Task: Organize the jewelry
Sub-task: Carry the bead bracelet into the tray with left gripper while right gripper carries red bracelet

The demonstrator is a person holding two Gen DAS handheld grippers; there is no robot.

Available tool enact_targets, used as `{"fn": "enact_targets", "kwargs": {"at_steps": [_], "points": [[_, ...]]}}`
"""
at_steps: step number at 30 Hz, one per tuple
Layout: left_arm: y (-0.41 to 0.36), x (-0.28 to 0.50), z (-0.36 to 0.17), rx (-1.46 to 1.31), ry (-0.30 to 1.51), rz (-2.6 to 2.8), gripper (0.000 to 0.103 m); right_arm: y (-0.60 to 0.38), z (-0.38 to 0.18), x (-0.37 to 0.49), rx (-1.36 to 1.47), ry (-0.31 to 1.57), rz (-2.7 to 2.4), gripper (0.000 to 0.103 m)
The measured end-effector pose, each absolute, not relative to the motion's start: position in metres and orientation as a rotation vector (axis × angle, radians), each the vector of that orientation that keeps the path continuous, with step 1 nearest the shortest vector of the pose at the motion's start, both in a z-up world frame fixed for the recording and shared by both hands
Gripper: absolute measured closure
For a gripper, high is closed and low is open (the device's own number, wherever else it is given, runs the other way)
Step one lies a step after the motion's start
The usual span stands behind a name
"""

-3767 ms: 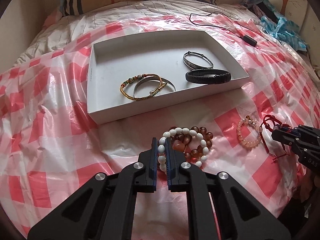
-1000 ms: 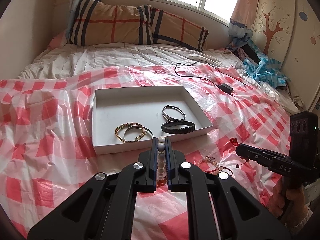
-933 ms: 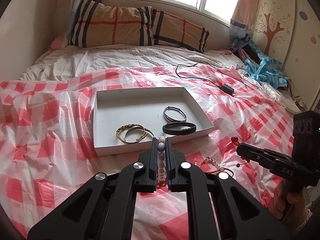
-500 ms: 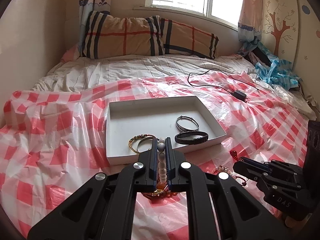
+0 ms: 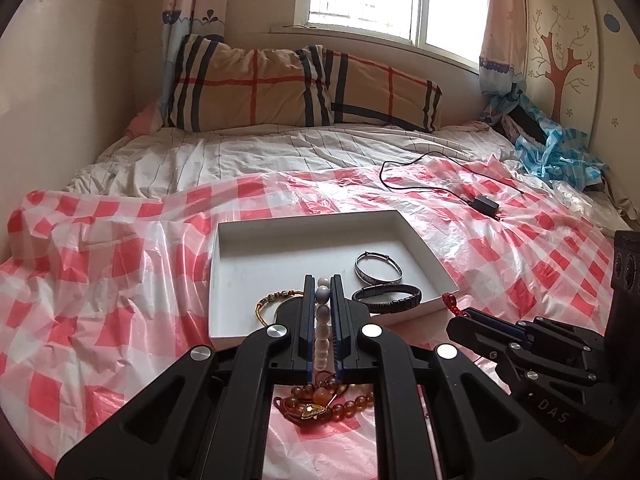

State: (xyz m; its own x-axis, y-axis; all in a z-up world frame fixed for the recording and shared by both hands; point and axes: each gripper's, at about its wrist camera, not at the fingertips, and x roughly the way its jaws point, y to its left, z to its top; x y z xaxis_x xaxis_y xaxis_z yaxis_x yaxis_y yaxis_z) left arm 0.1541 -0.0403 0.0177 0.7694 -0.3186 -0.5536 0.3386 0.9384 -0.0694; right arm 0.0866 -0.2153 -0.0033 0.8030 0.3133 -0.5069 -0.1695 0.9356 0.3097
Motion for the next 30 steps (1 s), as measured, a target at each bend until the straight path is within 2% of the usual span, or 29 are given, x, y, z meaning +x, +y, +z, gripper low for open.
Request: {"fn": "enact_targets", "kwargs": {"at_steps": [15, 16, 17, 18, 21, 25, 28, 30], "points": [[-0.058, 0.199, 0.026, -0.086, 0.588, -0.385, 0.096, -0.233, 0.007, 0.142, 0.256, 0.522, 0.201, 0.09], [-0.06, 0.206, 0.025, -0.083, 0.601, -0.386, 0.096, -0.231, 0.006, 0.151, 0.244, 0.521, 0.197, 0.088], [-0.063, 0.215, 0.019, -0.067, 0.635, -0.368, 0.096, -0.229, 0.002, 0.162, 0.222, 0.552, 0.188, 0.067], [-0.064, 0.224, 0.013, -0.061, 0.662, -0.338, 0.096, -0.227, -0.003, 0.174, 0.209, 0.594, 0.171, 0.054], [-0.054, 0.237, -0.008, -0.093, 0.747, -0.286, 0.096, -0.232, -0.014, 0.179, 0.236, 0.631, 0.152, 0.054], [-0.044, 0.234, -0.009, -0.076, 0.753, -0.259, 0.096, -0.233, -0.023, 0.163, 0.188, 0.675, 0.132, 0.054], [-0.037, 0.229, -0.011, -0.055, 0.759, -0.238, 0.095, -0.232, -0.039, 0.157, 0.172, 0.745, 0.133, 0.059], [-0.032, 0.228, -0.013, -0.058, 0.778, -0.229, 0.095, -0.233, -0.047, 0.16, 0.167, 0.776, 0.126, 0.066]]}}
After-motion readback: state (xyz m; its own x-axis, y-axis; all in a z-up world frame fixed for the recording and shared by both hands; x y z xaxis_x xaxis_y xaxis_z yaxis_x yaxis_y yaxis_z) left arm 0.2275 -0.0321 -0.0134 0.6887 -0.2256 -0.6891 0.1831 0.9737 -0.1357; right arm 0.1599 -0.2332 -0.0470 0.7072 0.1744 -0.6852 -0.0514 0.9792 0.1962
